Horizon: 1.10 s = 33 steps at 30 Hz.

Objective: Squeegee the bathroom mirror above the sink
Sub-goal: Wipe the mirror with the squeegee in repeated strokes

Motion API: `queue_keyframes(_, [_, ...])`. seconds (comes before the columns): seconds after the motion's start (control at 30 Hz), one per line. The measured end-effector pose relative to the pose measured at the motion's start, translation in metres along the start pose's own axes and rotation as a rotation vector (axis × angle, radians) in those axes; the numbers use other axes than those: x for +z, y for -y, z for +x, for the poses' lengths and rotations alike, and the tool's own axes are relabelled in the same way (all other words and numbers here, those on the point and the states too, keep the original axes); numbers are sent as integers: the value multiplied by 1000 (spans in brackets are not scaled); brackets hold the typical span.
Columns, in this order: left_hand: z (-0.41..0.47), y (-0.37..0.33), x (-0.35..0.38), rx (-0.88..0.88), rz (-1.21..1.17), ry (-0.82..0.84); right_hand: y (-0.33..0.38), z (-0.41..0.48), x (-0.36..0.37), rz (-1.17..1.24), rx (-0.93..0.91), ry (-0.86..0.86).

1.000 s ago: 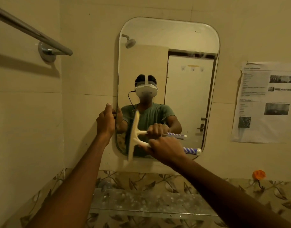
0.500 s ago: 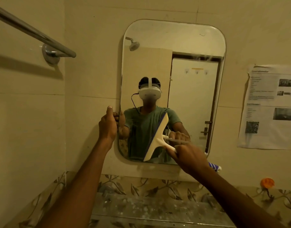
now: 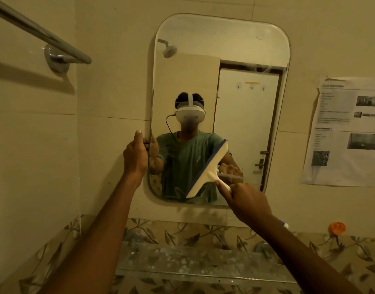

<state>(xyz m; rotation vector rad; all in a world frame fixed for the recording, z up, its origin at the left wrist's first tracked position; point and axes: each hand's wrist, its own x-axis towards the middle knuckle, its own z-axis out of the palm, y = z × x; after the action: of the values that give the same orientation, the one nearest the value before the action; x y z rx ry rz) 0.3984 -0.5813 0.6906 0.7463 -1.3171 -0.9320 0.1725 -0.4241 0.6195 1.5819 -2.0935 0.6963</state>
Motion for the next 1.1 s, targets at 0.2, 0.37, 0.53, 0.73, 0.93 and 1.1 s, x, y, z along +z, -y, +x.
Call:
queue_keyframes(0.2, [-4, -5, 0, 11, 12, -10, 6, -10, 2, 17, 15, -27])
queue_keyframes(0.37, [-5, -4, 1, 25, 22, -25, 44, -12, 5, -100, -207, 67])
queue_keyframes(0.53, [-5, -4, 2, 30, 29, -49, 63, 4, 20, -331, -375, 102])
queue_keyframes(0.73, [-5, -6, 4, 14, 19, -67, 4, 1, 0, -309, -284, 139])
queue_keyframes(0.93, [-2, -4, 5, 30, 52, -78, -38, -12, -8, -360, -258, 53])
queue_keyframes(1.1, [-3, -6, 6, 38, 95, -71, -21, -7, -11, -341, -313, 12])
